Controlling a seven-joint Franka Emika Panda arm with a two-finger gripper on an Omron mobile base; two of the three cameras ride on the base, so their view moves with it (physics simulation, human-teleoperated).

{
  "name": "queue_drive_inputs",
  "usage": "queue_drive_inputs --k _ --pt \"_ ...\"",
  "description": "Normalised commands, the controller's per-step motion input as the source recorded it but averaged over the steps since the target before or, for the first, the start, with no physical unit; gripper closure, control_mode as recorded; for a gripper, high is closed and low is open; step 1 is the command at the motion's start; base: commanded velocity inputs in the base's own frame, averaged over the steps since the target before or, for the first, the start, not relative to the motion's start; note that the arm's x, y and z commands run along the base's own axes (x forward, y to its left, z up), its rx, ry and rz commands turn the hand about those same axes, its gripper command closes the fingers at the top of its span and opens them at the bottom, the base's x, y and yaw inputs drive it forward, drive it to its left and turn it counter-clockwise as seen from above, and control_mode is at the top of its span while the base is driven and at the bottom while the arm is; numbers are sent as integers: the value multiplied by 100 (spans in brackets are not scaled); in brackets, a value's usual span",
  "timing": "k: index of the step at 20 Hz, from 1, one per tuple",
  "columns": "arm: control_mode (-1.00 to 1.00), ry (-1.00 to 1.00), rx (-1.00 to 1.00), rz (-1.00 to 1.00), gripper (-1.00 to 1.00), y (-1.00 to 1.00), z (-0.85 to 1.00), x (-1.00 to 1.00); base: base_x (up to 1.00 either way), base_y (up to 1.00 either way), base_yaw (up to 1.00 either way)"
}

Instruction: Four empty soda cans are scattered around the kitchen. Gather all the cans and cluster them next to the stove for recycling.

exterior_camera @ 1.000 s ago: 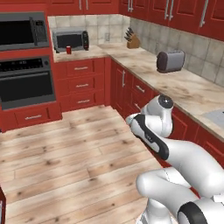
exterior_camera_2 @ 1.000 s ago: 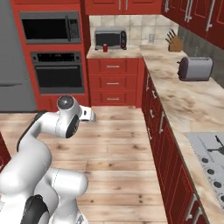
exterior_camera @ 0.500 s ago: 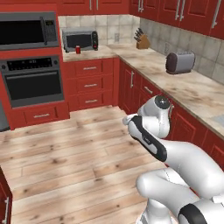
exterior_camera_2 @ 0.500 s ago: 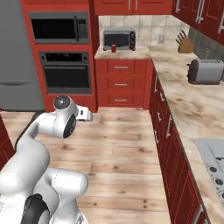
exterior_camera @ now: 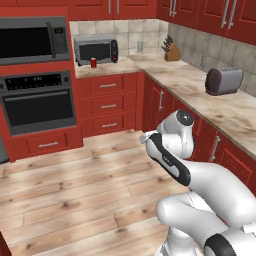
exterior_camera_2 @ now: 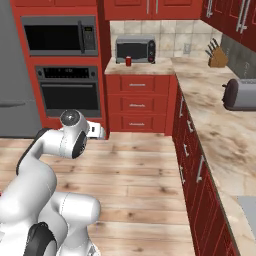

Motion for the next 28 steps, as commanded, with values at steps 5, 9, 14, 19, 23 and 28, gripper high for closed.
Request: queue_drive_inputs --k 5,9,14,19,23,28 --pt "100 0 0 0 -100 0 0 0 100 0 0" --pt "100 0 0 0 -100 0 0 0 100 0 0" --pt "100 0 0 0 -100 0 0 0 100 0 0" --pt "100 0 0 0 -100 0 0 0 98 0 0" --pt "100 0 0 0 -100 0 0 0 90 0 0" --pt "100 0 0 0 -100 0 0 0 76 0 0"
